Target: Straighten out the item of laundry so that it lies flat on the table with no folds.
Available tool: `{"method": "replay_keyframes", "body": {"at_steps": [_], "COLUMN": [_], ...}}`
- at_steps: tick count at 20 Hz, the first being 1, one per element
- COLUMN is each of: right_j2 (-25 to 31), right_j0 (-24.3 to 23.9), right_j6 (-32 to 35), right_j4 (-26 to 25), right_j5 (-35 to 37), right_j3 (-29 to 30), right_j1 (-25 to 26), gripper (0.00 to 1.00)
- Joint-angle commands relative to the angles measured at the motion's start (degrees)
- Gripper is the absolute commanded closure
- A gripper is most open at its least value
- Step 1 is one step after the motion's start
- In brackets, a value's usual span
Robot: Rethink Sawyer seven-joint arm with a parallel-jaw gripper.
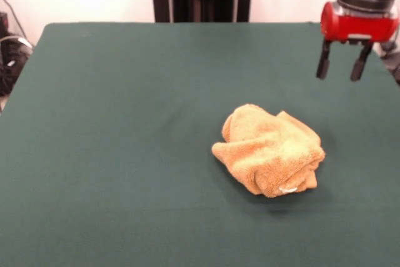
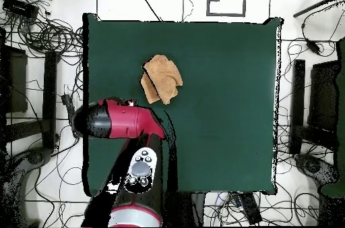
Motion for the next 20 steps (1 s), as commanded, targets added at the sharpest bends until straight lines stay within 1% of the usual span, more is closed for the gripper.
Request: {"method": "replay_keyframes", "body": {"at_steps": [1, 6, 11, 20], "right_j2": [2.49, 1.52, 2.85, 2.61], "right_j0": [-0.63, 0.23, -0.81, -2.92], "right_j6": [12.14, 12.52, 11.96, 9.21], "right_j4": [2.67, 2.41, 2.45, 1.39], "right_j5": [4.59, 3.94, 1.81, 4.51], "right_j3": [-3.98, -6.59, -6.6, -11.61], "right_j1": [4.92, 7.3, 8.43, 10.02], "gripper": [0.0, 0.0, 0.0, 0.0]}}
